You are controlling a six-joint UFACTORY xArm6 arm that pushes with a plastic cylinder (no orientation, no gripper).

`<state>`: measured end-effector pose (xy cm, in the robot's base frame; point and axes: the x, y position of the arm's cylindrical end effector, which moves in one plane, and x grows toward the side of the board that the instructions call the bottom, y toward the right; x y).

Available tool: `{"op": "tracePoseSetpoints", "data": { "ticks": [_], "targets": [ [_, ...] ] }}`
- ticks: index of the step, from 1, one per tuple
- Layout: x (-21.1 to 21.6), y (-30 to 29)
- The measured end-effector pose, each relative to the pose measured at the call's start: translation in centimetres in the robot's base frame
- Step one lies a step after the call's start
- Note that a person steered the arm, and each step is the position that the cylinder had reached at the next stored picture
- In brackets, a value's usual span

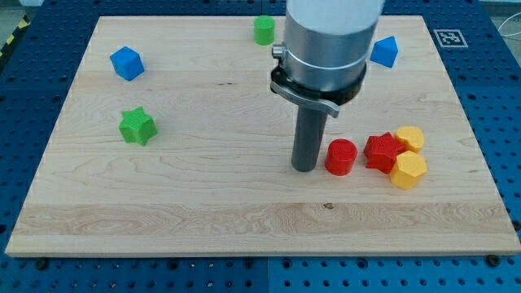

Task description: Push the red circle towards the group of blocks

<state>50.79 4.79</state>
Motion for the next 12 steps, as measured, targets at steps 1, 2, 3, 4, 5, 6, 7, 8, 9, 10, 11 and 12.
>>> {"op": "tracePoseSetpoints", "data": {
  "ticks": [1,2,3,4,5,6,7,8,9,10,11,12],
  "targets": [
    [-1.1,-0.5],
    [-2.0,-0.2],
    [-2.0,1.0],
    [-2.0,2.2],
    [-1.4,2.6],
    [-0.1,2.6],
    [1.0,2.6],
    [1.4,2.9],
    [1.4,3.0],
    [1.4,2.2],
    [1.4,1.8],
    [-0.3,1.6]
  ]
}}
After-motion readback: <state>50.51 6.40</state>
